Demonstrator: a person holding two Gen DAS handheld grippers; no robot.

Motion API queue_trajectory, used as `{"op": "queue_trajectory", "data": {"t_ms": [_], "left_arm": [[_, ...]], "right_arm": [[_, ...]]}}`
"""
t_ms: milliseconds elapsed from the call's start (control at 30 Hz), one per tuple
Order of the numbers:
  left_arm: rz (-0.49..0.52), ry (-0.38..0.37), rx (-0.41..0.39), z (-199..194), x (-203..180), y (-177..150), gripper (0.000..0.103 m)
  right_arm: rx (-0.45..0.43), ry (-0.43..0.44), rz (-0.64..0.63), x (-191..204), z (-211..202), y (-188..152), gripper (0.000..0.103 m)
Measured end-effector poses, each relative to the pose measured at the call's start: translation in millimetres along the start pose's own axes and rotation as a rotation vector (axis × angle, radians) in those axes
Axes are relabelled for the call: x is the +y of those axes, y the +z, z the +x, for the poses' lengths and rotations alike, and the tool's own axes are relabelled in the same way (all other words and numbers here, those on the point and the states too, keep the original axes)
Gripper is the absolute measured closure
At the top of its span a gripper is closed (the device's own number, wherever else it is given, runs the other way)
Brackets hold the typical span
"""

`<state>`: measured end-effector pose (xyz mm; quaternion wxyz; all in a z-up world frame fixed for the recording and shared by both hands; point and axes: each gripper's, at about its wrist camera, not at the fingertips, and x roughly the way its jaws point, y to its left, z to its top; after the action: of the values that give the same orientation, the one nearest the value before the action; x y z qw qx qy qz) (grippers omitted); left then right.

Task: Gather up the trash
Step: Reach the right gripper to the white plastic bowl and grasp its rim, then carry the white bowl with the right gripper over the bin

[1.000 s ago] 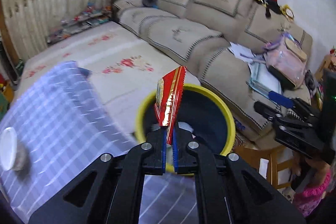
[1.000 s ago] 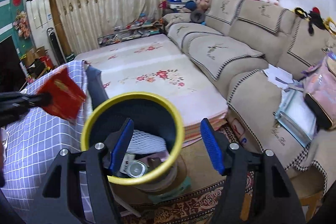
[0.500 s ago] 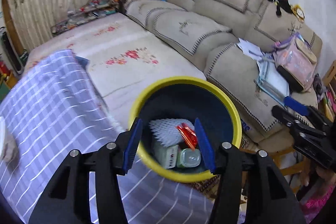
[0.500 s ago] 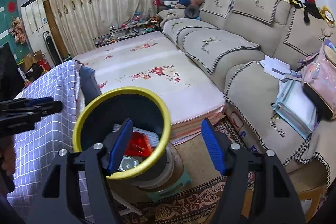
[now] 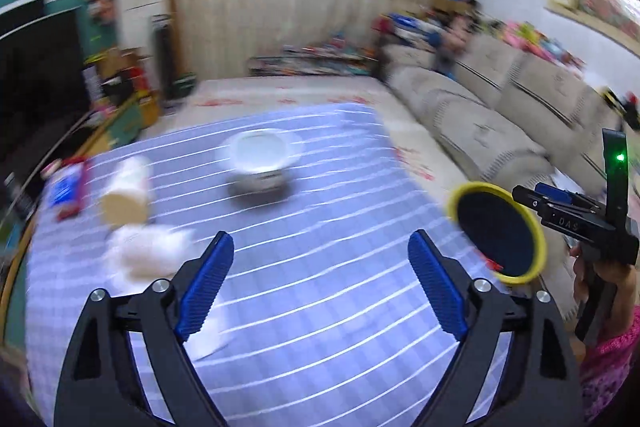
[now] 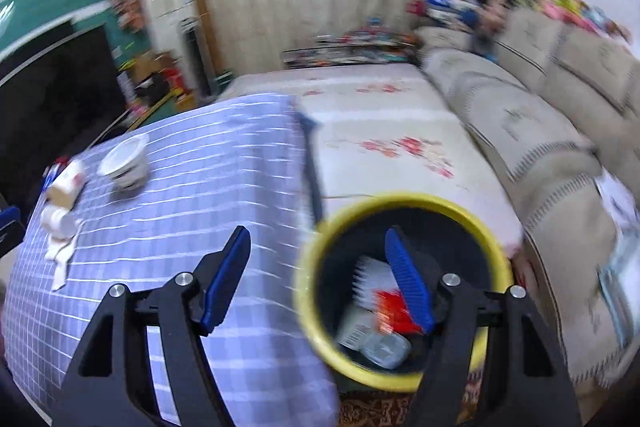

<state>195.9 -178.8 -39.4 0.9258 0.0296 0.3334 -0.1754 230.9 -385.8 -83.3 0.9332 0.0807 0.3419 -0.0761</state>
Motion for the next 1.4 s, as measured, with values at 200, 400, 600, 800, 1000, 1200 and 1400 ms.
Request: {"op": "queue_trajectory", "data": {"t_ms": [200,400,600,800,1000,1200,1400], "left_arm": [[-0.112,0.130,-0.024,-32.8,76.7,-30.0,0.012],[-0.176,0.144,-0.002,-39.8,116.3,-55.0,0.011],[-0.196,0.138,0.010,-39.1,123.7,-67.5,0.011],[-0.247,0.145,0.021,-39.2,140.9,-77.0,0.011],[-0.259,0.127,0.026,-34.0,144.5,-79.4,0.011],[-0.257,0.117,0.024,-34.9,140.1,-79.4,0.011],[-0.258,0.102,0.038,-32.4,133.1,-83.4,0.011]], "right_arm": [[0.006,0.125,-0.138,94.1,31.4,39.4,0.037],[0.031,0.216,-0.191,169.2,72.3,73.5,0.037],[0.094,0.178,-0.202,220.5,139.8,95.6,0.037],[0.195,0.124,-0.179,233.3,187.4,98.0,0.044],[0.254,0.131,-0.147,233.6,206.9,95.4,0.069],[0.261,0.170,-0.062,218.9,200.8,92.8,0.096],[0.187,0.183,-0.031,185.5,150.3,87.4,0.096]]}}
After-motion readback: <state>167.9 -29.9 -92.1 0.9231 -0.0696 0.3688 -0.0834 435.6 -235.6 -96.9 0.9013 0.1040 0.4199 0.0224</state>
